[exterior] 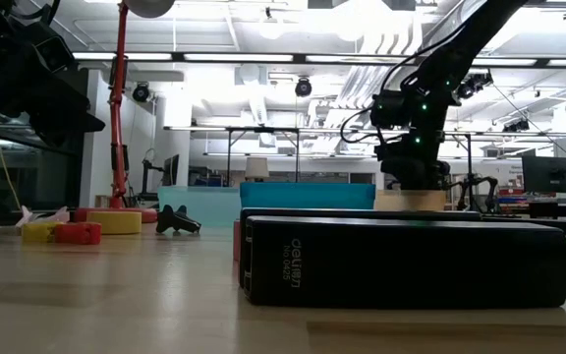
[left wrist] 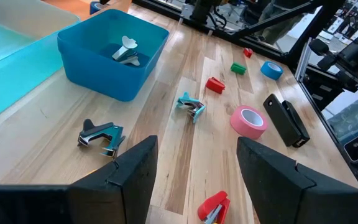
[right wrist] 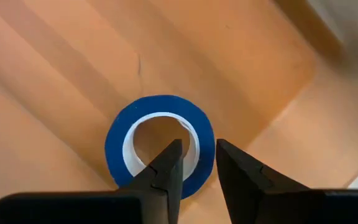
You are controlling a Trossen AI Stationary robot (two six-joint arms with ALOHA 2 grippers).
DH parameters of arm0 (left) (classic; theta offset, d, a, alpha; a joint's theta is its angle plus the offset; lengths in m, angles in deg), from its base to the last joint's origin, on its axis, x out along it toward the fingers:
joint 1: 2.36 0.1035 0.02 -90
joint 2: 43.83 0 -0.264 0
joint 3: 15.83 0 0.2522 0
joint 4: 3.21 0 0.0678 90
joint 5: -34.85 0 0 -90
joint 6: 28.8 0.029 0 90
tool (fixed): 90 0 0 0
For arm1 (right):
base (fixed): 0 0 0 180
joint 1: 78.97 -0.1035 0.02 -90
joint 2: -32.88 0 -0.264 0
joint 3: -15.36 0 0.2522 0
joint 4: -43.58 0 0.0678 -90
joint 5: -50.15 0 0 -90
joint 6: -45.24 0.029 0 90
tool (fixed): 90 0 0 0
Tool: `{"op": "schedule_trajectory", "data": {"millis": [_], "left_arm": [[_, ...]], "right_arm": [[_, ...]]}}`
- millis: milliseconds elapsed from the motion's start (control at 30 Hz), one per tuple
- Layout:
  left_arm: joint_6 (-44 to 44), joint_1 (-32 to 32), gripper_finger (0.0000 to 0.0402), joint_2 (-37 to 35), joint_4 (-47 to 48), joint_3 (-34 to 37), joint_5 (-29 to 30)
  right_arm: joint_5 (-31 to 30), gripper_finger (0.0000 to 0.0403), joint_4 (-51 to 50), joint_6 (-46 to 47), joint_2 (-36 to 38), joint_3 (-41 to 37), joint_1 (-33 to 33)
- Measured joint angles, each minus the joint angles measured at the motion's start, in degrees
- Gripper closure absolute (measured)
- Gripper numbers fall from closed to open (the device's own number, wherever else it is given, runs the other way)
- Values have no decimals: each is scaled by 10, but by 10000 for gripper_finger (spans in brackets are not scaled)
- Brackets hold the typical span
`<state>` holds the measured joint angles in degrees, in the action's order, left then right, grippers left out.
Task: Pick and place Stapler, Stapler remover, tape
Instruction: Put the top blue tape into the orange bin, then put the light blue tape into the orange bin
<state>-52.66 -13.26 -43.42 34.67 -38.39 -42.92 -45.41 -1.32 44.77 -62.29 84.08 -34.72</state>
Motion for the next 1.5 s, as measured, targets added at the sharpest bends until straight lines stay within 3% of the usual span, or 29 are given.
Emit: {"op": "schedule_trajectory", "data": {"millis": [267,500,667,900,1100,1500], "left_arm": [[0,0,184,0,0,0,0],[0,0,184,0,0,0,0],[0,0,184,0,0,0,0],[0,0,184,0,0,0,0],[0,0,184,0,0,0,0],[0,0,184,0,0,0,0]], "right_arm": [[-2,251,-47,6,0,15,0],[-2,222,-123,5,0,84,0],[15,223,-226,5,0,151,0],[99,226,-342,61,9,200,-10],[146,226,-353,122,68,187,-47],[147,226,-369,288,196,183,-161]]}}
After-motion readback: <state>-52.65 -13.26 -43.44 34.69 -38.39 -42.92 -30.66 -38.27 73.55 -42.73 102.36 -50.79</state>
